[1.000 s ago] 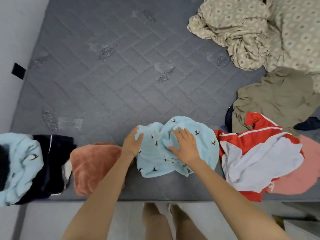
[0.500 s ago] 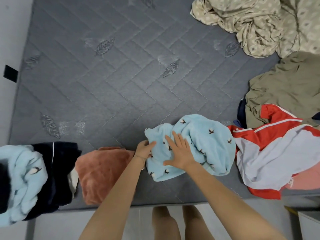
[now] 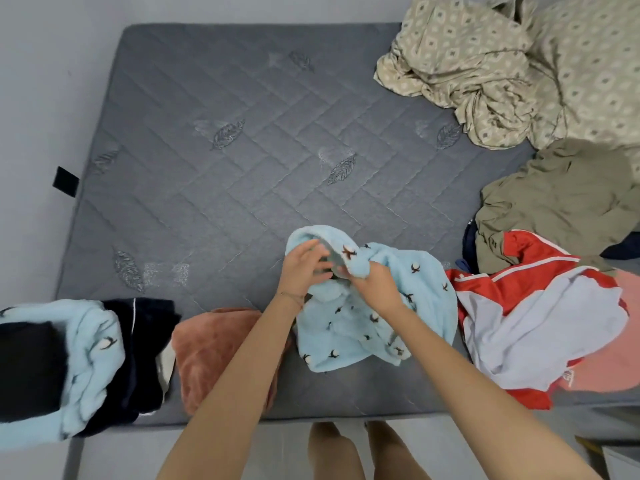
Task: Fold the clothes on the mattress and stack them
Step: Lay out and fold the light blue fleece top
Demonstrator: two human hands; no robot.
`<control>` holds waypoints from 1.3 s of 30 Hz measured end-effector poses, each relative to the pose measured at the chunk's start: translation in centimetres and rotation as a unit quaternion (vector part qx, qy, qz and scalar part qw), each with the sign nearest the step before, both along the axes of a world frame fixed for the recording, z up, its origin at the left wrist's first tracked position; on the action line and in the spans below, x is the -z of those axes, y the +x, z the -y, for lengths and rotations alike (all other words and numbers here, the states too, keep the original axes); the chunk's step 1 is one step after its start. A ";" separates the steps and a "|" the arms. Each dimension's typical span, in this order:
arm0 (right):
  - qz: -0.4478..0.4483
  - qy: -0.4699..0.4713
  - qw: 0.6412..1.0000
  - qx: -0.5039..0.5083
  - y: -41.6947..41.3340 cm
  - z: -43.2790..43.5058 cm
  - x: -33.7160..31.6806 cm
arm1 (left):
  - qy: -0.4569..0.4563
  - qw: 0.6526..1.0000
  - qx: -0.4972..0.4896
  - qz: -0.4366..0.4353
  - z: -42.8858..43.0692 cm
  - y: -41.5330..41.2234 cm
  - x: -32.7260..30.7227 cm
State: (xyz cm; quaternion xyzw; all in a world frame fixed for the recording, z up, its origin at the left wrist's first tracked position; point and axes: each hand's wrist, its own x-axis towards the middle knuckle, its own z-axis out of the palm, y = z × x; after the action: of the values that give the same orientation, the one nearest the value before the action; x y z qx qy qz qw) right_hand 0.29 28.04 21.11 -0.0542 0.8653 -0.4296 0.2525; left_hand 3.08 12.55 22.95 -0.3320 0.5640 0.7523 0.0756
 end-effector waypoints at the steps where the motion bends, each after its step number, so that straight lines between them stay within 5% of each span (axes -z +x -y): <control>1: 0.019 0.002 1.000 0.010 -0.7 -0.2 -1.3 | -0.034 0.999 0.002 -0.003 0.5 0.1 -0.6; 9: 0.053 -0.115 0.992 0.027 -2.0 -3.4 -10.5 | -0.186 0.982 -0.006 0.029 2.8 2.2 -1.7; 13: 0.026 -0.166 0.984 0.060 -2.4 -4.1 -14.4 | -0.121 0.989 0.013 0.080 1.0 1.8 -4.1; 17: 0.021 -0.179 0.981 0.078 -1.9 -5.2 -15.9 | -0.033 0.999 -0.011 -0.020 -0.5 0.9 -7.9; 25: 0.029 -0.158 0.978 0.134 -0.5 -7.2 -16.6 | -0.089 0.986 0.002 -0.139 -1.6 0.7 -12.5; 35: 0.014 -0.080 0.961 0.264 -1.9 -7.7 -17.1 | -0.118 0.973 0.087 -0.176 -3.1 0.9 -14.5; 39: 0.080 -0.197 0.920 0.330 -2.3 -6.8 -17.6 | -0.121 0.976 0.077 -0.161 -2.7 0.9 -14.1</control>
State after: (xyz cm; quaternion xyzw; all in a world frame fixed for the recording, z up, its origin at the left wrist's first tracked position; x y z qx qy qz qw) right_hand -2.06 34.88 38.68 0.2205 0.7091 -0.6530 0.1490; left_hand 3.98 15.29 37.08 -0.1687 0.6795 0.7140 0.0003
